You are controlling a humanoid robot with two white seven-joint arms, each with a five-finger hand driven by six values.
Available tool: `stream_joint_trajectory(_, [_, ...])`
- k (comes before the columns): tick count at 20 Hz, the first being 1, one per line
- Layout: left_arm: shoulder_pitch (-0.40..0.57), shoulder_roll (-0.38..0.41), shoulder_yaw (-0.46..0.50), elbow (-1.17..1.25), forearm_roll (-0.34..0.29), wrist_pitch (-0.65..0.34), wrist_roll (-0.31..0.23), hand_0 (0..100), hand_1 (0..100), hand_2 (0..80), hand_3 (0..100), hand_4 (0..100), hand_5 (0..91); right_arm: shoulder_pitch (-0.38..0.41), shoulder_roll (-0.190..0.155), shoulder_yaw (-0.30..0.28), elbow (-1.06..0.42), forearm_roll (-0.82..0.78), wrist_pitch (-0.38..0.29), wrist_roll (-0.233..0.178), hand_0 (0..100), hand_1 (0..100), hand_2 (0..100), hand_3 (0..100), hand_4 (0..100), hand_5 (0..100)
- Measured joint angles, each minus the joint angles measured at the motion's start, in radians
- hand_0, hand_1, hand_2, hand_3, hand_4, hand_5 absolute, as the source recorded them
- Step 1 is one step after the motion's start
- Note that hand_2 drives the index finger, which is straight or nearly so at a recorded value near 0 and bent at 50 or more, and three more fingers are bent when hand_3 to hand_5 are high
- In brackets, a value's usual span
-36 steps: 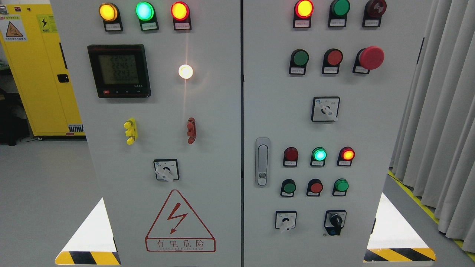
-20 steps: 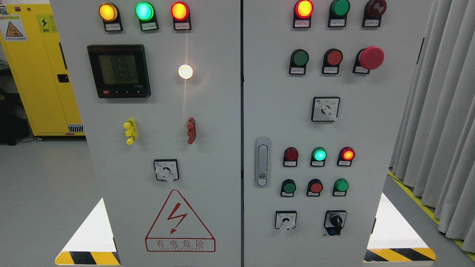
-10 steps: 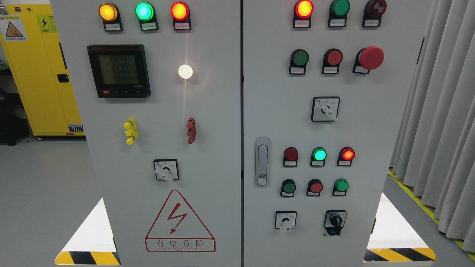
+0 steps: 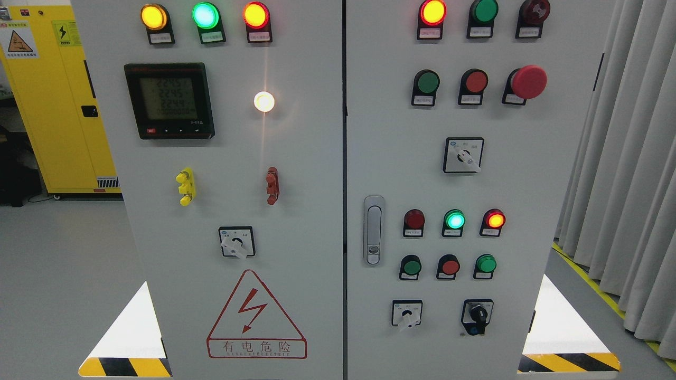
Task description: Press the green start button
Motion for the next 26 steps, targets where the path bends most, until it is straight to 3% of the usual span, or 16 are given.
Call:
stream_joint_trajectory(4, [0.0,-0.024,0.0,0.0,0.0,0.0,0.0,12,56,0.0,0,0,0.0,0.022,-0.01,-0.003,-0.189,0.13,-0.061,-0.084,24,48,0,33,33,14])
stream_joint_trajectory(8, [0.0,-0.047,-0.001,0.0,0.0,0.0,0.0,12,56,0.0,0,0,0.0,0.042,-0.016,-0.028,-0.373,0.227,-0.119,-0.102,27,51,0,40,42,23])
stream_joint_trajectory(13, [0.0,-0.068,-0.001,0.0,-0.001,0.0,0.0,12,56,0.0,0,0,0.0,0.038,-0.022,-0.055,-0.594,0.317,-0.148,-0.108,29,62,0,46,49,31])
stream_joint_trajectory(16, [0.0,-0.077,-0.002,0.0,-0.002,0.0,0.0,12,56,0.0,0,0,0.0,0.003,-0.024,-0.066,-0.704,0.365,-0.153,-0.102,29,65,0,47,50,33])
stream_joint_trajectory(17, [0.0,-0.079,-0.002,0.0,-0.002,0.0,0.0,12,56,0.0,0,0,0.0,-0.014,-0.025,-0.068,-0.733,0.377,-0.153,-0.1,28,71,0,55,56,39])
stream_joint_trajectory(19, [0.0,-0.084,-0.002,0.0,-0.002,0.0,0.0,12,56,0.0,0,0,0.0,-0.055,-0.026,-0.074,-0.788,0.401,-0.153,-0.096,28,72,0,57,57,40])
stream_joint_trajectory(26, [0.0,-0.093,-0.003,0.0,-0.003,0.0,0.0,12,56,0.0,0,0,0.0,-0.208,-0.029,-0.086,-0.91,0.454,-0.153,-0.025,29,74,0,72,69,57])
